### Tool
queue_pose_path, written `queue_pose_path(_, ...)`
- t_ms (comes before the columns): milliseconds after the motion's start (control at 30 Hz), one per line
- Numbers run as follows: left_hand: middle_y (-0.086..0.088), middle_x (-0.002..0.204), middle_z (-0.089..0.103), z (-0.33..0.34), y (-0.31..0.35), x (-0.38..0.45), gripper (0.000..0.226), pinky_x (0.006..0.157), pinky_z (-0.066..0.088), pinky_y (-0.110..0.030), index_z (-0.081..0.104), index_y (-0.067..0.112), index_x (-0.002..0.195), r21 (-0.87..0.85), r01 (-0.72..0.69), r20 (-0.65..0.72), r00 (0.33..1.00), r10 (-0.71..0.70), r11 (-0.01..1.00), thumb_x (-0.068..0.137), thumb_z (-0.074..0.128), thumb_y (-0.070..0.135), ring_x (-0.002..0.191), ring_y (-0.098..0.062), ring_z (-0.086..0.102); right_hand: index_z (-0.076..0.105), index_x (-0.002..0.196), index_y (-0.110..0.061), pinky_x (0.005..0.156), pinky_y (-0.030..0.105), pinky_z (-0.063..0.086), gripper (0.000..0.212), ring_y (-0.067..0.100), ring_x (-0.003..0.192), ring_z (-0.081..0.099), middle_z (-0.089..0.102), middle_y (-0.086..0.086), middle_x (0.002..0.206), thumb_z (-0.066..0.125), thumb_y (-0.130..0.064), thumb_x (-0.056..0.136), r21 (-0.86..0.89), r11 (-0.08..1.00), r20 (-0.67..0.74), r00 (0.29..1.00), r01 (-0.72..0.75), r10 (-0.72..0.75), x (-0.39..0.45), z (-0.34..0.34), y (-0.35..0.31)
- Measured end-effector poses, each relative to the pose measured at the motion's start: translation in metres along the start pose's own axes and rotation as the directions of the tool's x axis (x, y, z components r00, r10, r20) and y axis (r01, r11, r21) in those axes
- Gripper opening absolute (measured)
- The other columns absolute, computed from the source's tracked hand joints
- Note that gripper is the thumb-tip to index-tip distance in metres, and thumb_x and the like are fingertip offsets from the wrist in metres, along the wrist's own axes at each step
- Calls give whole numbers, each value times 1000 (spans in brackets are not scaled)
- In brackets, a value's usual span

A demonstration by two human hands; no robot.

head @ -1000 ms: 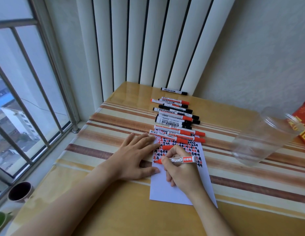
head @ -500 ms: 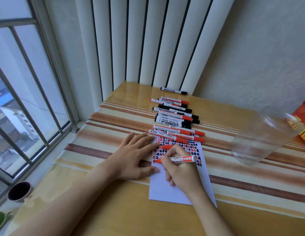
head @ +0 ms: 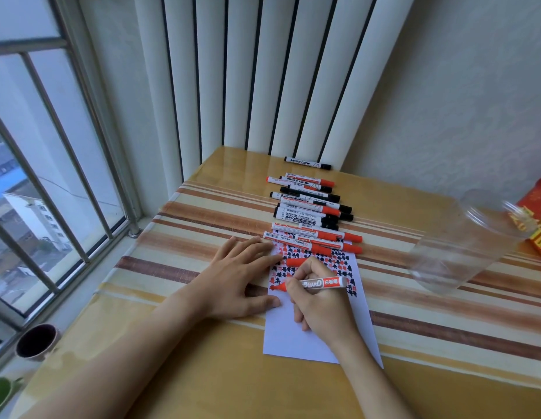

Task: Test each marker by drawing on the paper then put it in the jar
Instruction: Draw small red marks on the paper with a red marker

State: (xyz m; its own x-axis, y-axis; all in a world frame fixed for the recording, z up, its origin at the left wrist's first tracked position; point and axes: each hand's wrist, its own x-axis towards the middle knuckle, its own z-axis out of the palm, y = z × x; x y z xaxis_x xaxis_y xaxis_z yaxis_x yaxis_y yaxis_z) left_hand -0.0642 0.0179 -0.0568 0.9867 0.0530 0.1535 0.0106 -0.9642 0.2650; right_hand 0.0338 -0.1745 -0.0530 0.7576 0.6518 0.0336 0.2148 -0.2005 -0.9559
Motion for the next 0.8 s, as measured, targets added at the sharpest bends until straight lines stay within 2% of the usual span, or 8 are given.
queue_pose_path(67,13,163,22,-2,0,0,77,123,5,-46,27,42,154,-63,9,1,1000,-9,998,87,35,80,153,-6,4,54,79,-24,38,25,38,25,20,38,51,58,11,49,66,-12,97,10,1000,-18,1000,-11,11,0,-1,0)
queue_pose_path(167,17,159,30,-7,1,3,63,123,6,-43,42,42,146,-175,48,-5,999,-50,983,88,29,65,150,1,11,53,78,-20,37,24,36,19,21,39,52,57,8,54,65,-17,94,92,996,-50,999,-12,17,0,-2,0)
queue_pose_path(300,15,141,49,-13,2,13,41,110,32,-41,53,33,133,-132,102,-91,989,-115,986,95,42,40,132,-5,43,55,77,-19,37,23,35,15,21,41,52,59,4,60,65,-28,84,223,974,-130,989,-38,68,3,-10,-1)
queue_pose_path(400,10,128,57,-15,6,25,30,94,45,-37,58,28,126,-79,101,-181,977,-114,992,97,56,32,114,-13,57,57,77,-22,38,25,37,15,20,43,52,59,4,60,65,-32,84,236,972,-188,980,-17,63,6,-21,-1)
queue_pose_path(467,8,123,61,-16,12,35,25,92,46,-35,63,26,121,-49,70,-224,971,-80,996,96,61,29,109,-14,60,58,78,-23,38,26,38,14,19,44,52,58,5,58,66,-31,86,233,973,-226,972,-5,59,8,-27,0)
queue_pose_path(567,6,118,62,-15,24,52,24,95,46,-32,66,25,118,23,20,-267,964,-13,1000,95,65,26,107,-14,58,57,78,-22,37,26,36,21,18,43,51,57,2,56,67,-19,96,239,971,-257,963,-12,75,11,-30,4)
queue_pose_path(700,9,108,58,-6,39,64,21,91,44,-32,65,27,109,60,-42,-254,966,56,997,94,59,42,102,-13,51,58,77,-23,37,26,35,24,17,43,50,57,2,57,66,-13,98,303,952,-268,955,-45,130,14,-33,6)
queue_pose_path(800,8,103,58,2,42,62,20,87,43,-33,64,26,102,56,-48,-235,970,60,997,94,56,42,102,-16,52,58,78,-22,38,25,34,22,17,43,50,56,4,58,66,-14,97,337,940,-275,950,-46,145,14,-34,7)
